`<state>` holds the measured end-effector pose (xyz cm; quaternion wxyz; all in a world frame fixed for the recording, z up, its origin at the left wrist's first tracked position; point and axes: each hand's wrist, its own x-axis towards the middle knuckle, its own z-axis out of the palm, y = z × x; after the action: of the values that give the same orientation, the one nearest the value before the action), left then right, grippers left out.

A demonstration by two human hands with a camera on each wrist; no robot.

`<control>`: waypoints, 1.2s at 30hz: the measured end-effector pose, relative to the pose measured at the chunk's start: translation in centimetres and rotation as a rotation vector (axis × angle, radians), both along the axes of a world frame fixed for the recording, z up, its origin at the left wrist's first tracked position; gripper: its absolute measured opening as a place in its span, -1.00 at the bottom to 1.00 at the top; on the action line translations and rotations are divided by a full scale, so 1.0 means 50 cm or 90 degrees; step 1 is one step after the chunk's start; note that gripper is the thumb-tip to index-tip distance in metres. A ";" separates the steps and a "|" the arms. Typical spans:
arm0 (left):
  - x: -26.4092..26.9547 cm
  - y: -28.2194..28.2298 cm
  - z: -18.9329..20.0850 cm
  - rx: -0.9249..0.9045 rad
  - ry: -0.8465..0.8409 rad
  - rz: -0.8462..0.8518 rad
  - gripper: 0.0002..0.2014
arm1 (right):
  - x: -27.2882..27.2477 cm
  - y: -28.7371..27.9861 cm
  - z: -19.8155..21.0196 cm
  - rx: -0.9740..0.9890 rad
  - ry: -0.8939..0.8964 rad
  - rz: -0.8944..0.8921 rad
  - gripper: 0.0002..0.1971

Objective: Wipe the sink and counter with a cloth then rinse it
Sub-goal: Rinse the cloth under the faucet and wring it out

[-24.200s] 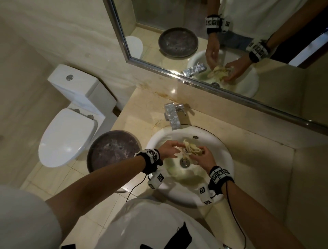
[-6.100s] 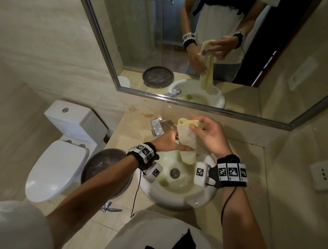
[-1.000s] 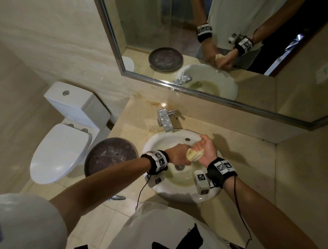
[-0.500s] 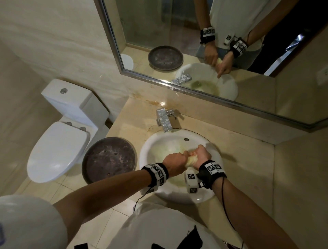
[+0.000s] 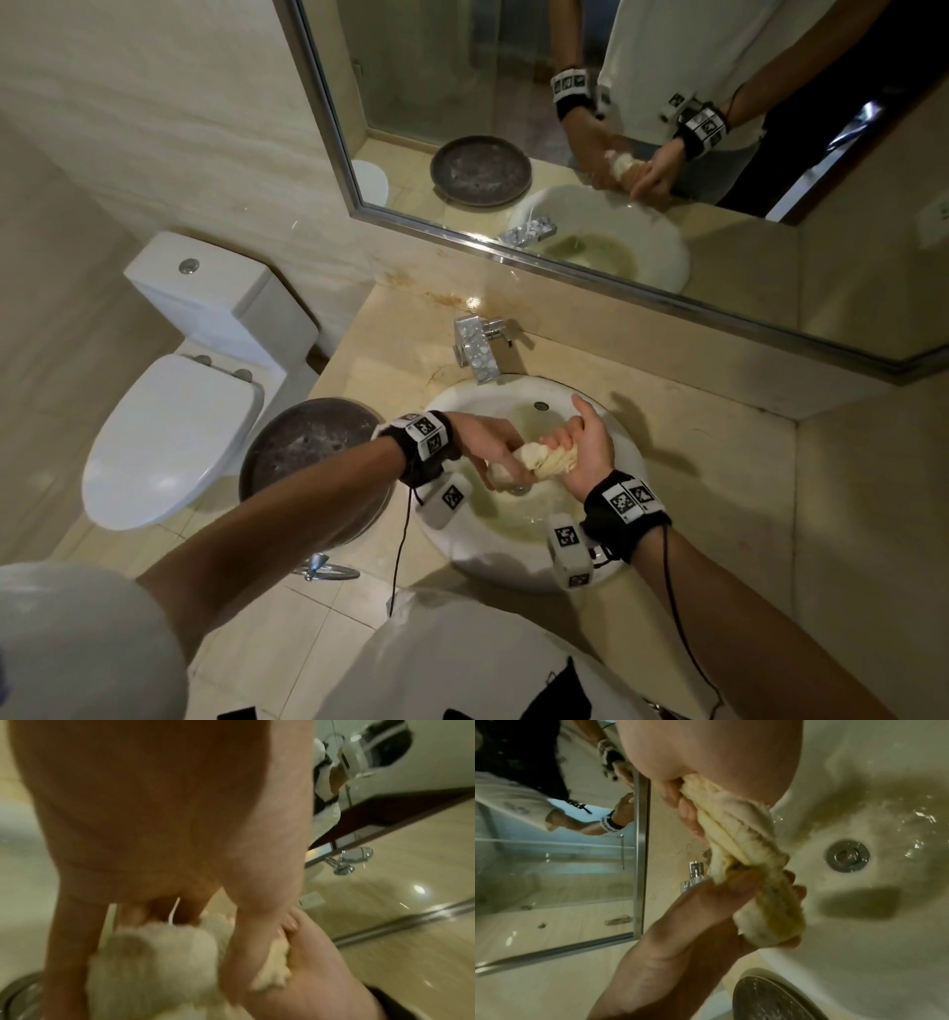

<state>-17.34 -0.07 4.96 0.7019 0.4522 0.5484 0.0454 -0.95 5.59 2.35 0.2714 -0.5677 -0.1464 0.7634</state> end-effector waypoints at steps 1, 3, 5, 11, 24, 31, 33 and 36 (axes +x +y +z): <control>-0.006 0.000 0.003 0.006 -0.010 0.000 -0.56 | 0.001 0.000 0.013 0.007 0.048 0.014 -0.39; -0.004 -0.007 -0.001 -0.008 -0.062 0.031 -0.50 | -0.007 0.004 0.043 0.040 0.125 0.042 -0.37; 0.010 -0.017 -0.010 -0.078 -0.171 0.087 -0.55 | -0.021 0.012 0.075 0.082 0.173 0.077 -0.34; 0.036 -0.013 0.004 0.040 -0.101 0.131 -0.84 | -0.036 0.044 0.104 0.125 0.197 0.115 -0.35; 0.100 -0.013 -0.043 0.385 0.525 -0.061 -0.61 | -0.034 0.031 0.033 0.002 -0.157 -0.120 -0.66; 0.121 -0.034 -0.044 0.469 0.601 -0.171 -0.72 | 0.002 0.002 0.013 0.002 -0.287 0.034 -0.70; 0.122 -0.036 -0.050 0.469 0.609 -0.180 -0.74 | 0.003 -0.001 0.012 -0.003 -0.221 -0.025 -0.67; 0.116 -0.038 -0.045 0.465 0.597 -0.169 -0.70 | -0.007 0.000 0.005 -0.036 -0.264 -0.020 -0.66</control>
<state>-11.52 -1.99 2.70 0.1851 0.6999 0.6871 -0.0612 -1.31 5.57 2.59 0.2313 -0.7221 -0.1684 0.6299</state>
